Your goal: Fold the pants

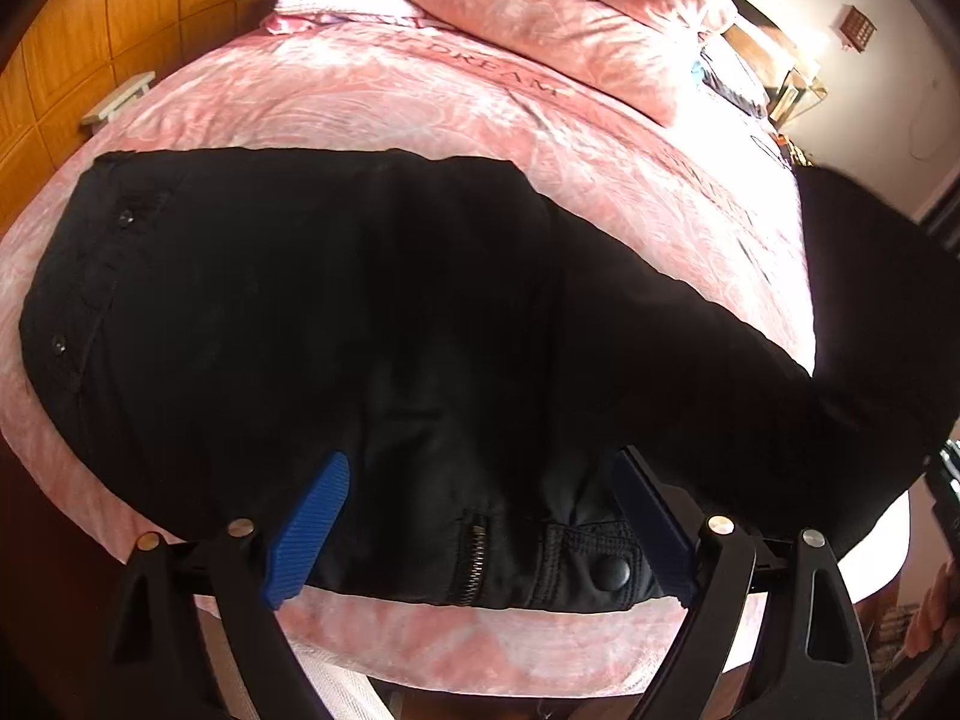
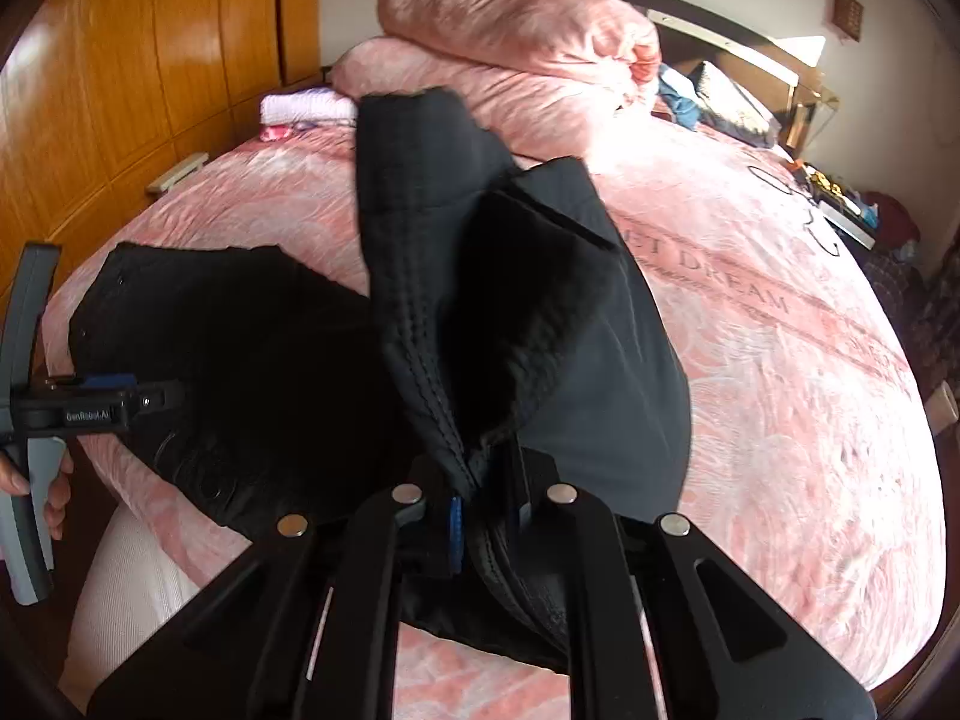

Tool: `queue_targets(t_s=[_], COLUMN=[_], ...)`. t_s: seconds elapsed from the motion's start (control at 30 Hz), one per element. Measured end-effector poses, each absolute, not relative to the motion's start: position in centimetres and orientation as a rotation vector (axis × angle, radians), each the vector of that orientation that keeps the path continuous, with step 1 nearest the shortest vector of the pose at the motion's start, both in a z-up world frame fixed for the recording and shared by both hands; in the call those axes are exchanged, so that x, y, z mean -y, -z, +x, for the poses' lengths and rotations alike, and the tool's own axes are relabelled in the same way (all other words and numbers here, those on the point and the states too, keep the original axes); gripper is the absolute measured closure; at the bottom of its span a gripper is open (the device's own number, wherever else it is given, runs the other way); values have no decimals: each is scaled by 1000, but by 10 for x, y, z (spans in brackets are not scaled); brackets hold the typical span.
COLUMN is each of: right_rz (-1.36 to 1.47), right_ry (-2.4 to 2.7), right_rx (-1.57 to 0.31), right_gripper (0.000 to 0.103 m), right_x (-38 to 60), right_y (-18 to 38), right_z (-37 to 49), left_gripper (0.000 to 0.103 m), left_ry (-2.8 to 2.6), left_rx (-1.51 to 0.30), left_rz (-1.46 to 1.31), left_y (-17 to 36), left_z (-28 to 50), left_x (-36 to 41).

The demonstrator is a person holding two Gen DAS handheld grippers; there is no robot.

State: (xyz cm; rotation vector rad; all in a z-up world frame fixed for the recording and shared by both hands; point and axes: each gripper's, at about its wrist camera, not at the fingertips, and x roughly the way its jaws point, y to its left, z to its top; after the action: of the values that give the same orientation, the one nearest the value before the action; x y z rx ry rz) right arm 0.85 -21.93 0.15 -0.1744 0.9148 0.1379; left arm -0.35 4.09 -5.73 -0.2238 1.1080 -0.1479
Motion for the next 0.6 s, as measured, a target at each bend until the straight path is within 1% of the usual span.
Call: queue_targets(t_s=[0.13, 0.37, 0.4, 0.43, 0.47, 0.5, 0.57, 0.6], right_rz=[-260, -461, -505, -534, -543, -532, -478, -441], right_ry=[-209, -259, -263, -273, -277, -292, -345, -362], right_rx=[-990, -1036, -1039, -1049, -1052, -1062, -1060, -1048], right_gripper=[95, 93, 86, 76, 70, 56, 53, 49], right_x=[174, 132, 129, 125, 123, 123, 123, 124], right_y=[35, 74, 79, 84, 88, 90, 83, 77], right_z=[18, 4, -3, -5, -8, -10, -16, -18], left_gripper=[13, 13, 13, 13, 13, 13, 13, 13], left_ry=[102, 65, 64, 66, 67, 69, 72, 71], left_rx=[-1097, -1101, -1106, -1110, -1115, -1120, -1125, -1125], left_rz=[-258, -310, -319, -329, -336, -341, -347, -348], left_y=[56, 62, 65, 67, 69, 71, 73, 74], left_z=[-3, 0, 1, -1, -1, -2, -2, -2], left_x=[-64, -83, -83, -88, -88, -89, -90, -91])
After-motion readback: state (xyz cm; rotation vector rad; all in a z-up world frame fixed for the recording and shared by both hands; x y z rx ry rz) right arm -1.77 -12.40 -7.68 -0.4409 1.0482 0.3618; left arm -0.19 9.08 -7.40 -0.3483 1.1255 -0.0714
